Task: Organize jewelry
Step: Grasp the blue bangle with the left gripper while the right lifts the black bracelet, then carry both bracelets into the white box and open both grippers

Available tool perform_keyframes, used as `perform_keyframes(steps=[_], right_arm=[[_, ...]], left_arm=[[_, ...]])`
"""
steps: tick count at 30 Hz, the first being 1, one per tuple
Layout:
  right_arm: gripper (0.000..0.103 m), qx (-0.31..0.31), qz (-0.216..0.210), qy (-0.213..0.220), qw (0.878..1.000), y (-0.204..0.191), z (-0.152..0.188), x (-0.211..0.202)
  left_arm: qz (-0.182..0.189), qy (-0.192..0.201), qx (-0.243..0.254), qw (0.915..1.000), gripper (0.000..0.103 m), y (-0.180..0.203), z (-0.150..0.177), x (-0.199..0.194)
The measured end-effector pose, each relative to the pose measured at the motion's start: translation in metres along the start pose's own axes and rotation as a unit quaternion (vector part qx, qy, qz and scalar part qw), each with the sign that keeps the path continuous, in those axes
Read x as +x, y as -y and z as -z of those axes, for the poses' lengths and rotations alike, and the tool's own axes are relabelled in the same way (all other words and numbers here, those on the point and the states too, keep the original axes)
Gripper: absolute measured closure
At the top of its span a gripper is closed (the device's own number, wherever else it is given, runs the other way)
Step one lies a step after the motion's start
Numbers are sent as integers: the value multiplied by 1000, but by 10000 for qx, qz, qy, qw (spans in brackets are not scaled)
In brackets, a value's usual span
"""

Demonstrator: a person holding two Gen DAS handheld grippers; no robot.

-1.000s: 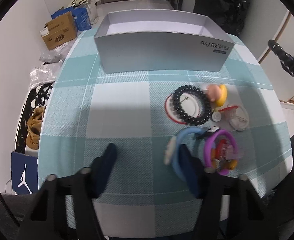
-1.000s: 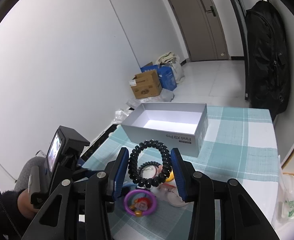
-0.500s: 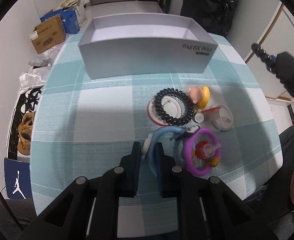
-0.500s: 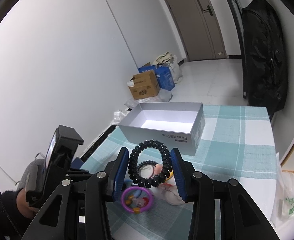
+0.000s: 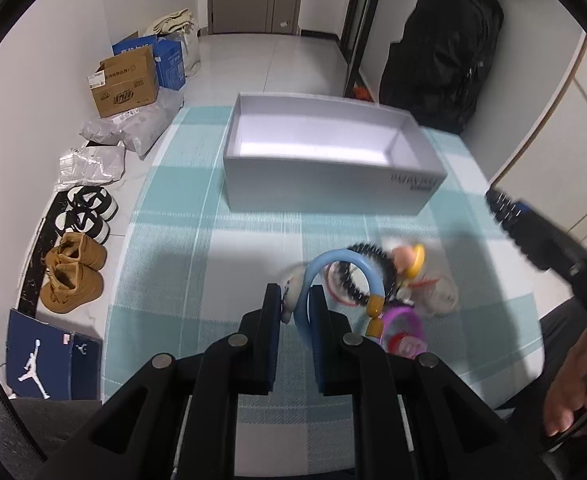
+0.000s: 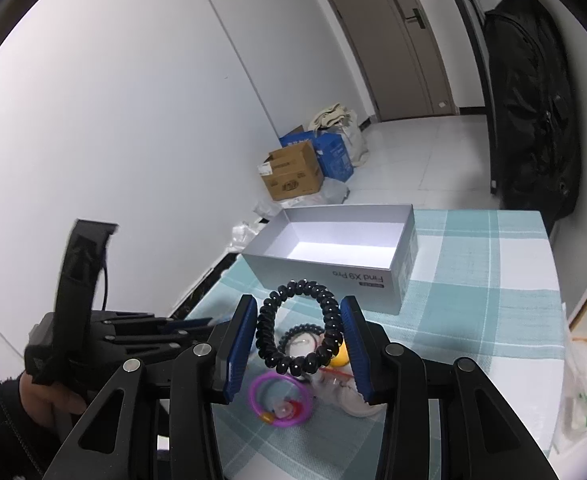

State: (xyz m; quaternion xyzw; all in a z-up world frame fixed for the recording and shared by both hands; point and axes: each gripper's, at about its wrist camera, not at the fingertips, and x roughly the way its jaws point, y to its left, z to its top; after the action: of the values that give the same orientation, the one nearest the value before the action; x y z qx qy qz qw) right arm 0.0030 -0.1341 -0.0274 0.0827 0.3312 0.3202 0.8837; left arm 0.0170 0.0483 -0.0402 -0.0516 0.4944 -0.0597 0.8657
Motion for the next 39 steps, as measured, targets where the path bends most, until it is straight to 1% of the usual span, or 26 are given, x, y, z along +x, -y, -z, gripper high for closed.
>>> perform_keyframes(steps=[4,6,9,18,24,29,33,39], right_arm=[[61,127,-19,43,9999,3,-4,0],[61,180,-94,68,9998,3,-7,0],[61,180,-120,-18,9998,3,-14,4],[61,147,-116,-83,9998,5,-41,18],[61,319,-128,-131,9993,18,-61,40],[61,402,-155,-215,9988,29,-72,60],[61,444,-130,-294,9985,35,-74,72],[61,537,-2,-524,9972,47,-76,95]], left_arm=[[242,71,-169,9995,94,-2,-9,-4],[277,125,-191,9994,94,0,-16,-7],[346,175,-182,9991,94,2,-26,-9],[629,182,-244,9976,94,-3,-59,3],[737,45,-334,9967,94,-8,-80,20],[775,-60,-282,9966,94,-7,-94,33],[761,-183,-299,9965,94,-9,-105,48],[755,-315,-323,9961,94,-11,-111,66]])
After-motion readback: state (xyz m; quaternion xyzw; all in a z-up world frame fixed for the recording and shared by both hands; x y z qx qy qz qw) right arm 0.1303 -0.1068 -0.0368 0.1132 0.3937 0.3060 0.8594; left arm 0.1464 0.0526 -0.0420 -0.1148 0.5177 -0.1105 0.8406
